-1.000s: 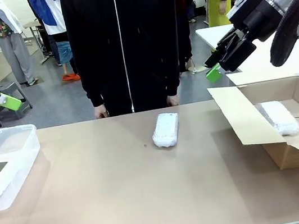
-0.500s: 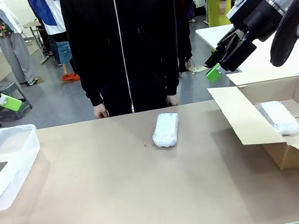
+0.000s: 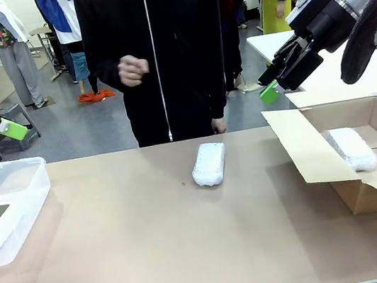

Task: Separate and place wrapped and unwrapped clocks.
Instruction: Pick up the Digital clock indicated by the person.

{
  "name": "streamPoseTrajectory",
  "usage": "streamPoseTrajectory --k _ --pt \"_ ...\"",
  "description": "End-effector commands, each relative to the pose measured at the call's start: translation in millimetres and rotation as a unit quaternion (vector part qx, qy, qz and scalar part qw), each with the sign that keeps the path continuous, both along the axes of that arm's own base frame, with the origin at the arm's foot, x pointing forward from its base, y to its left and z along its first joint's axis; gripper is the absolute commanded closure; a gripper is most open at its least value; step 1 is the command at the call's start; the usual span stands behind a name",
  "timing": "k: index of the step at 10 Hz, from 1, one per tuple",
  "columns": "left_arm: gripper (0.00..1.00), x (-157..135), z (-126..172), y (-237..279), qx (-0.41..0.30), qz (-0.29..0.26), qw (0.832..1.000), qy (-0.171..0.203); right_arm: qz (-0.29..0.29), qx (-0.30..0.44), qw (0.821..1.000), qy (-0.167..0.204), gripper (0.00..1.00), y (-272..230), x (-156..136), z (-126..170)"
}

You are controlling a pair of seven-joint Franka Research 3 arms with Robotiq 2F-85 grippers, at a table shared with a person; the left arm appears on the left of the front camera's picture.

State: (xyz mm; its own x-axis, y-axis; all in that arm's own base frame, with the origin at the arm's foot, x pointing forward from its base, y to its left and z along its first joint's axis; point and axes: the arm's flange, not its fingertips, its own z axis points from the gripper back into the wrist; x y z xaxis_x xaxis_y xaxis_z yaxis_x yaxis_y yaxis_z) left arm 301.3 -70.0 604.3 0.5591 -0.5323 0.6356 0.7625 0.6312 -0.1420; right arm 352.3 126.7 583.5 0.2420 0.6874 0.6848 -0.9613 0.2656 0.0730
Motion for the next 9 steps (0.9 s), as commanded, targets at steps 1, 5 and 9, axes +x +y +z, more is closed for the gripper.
streamPoseTrajectory --k 1,5,9 --pt "0.00 0.2 1.2 0.9 0.000 0.003 1.000 -0.002 0.009 0.002 1.000 -0.002 0.00 -0.8 0.9 0.4" --pt "0.00 0.2 1.2 0.9 0.000 0.003 1.000 -0.002 0.009 0.002 1.000 -0.002 0.00 -0.8 0.9 0.4" --pt "0.00 0.2 1.2 0.9 0.000 0.003 1.000 -0.002 0.009 0.002 1.000 -0.002 0.00 -0.8 0.9 0.4"
